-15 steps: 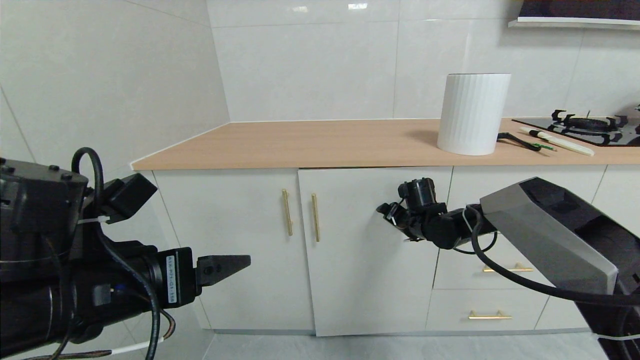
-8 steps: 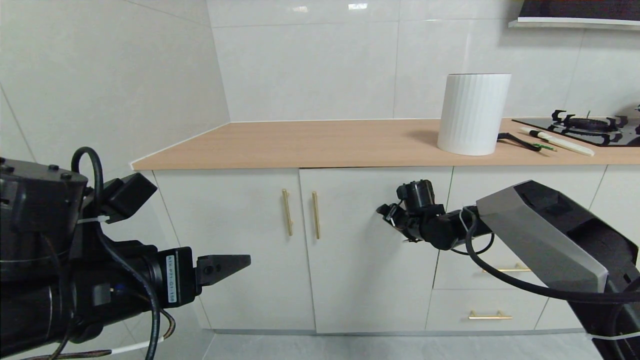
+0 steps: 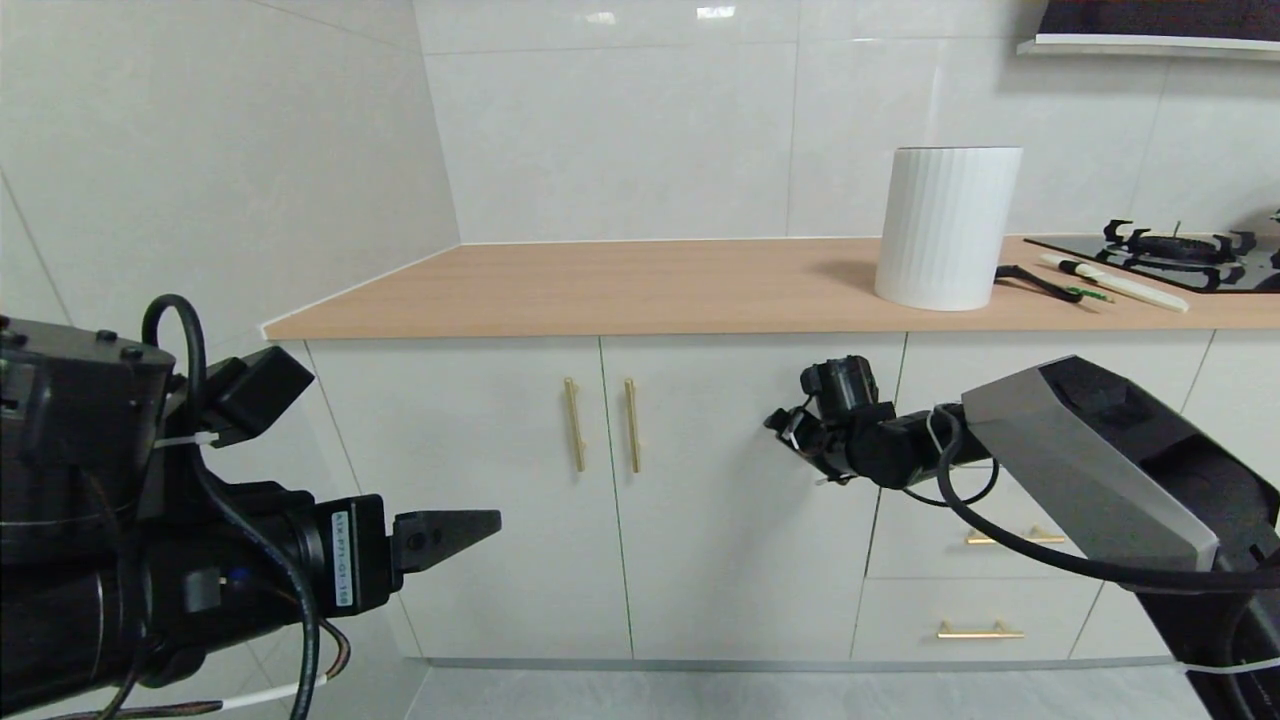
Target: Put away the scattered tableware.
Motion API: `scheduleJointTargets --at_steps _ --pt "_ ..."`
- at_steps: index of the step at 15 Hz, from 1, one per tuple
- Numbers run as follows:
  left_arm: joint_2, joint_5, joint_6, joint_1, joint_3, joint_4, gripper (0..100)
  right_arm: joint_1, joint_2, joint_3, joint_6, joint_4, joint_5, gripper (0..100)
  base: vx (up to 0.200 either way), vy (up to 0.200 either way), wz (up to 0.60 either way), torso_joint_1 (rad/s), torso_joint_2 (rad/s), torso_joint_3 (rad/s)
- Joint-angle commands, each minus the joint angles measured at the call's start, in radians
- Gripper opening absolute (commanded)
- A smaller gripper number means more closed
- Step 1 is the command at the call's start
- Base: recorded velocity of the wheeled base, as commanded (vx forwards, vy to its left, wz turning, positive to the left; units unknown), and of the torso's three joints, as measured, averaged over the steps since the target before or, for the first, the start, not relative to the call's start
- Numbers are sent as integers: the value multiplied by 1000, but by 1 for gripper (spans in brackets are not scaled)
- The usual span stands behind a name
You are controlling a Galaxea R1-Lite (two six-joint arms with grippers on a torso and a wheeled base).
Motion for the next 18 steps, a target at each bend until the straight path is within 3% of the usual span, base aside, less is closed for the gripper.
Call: scheduleJointTargets --at_steps 1,3,6,8,10,12,13,14,16,18 --pt "-1 1 0 0 1 0 100 7 -64 37 -1 23 8 100 0 0 0 0 0 0" --pt "-12 1 -2 0 1 0 100 17 -202 159 -4 34 75 100 0 0 0 0 0 0" --pt "-63 -1 12 0 2 -8 100 39 -473 376 -93 26 92 100 0 0 0 0 0 0" --pt "-159 -1 81 0 2 -16 100 39 -733 552 -177 26 87 100 0 0 0 0 0 0" --pt "-227 -2 119 0 4 -16 100 45 -915 678 -257 28 73 100 0 0 0 0 0 0" --pt "-328 -2 207 3 5 -14 100 60 -1210 892 -337 28 15 100 0 0 0 0 0 0" --pt "-346 -2 231 3 10 -13 100 60 -1271 928 -347 31 -3 100 0 0 0 0 0 0" --pt "-416 1 279 6 64 -14 100 60 -1434 1021 -383 32 -69 100 0 0 0 0 0 0" --pt "-518 -1 306 11 108 -14 100 17 -1618 1126 -449 40 -103 100 0 0 0 0 0 0" --pt "-646 1 314 40 166 -13 100 -72 -1840 1235 -495 94 -103 100 0 0 0 0 0 0"
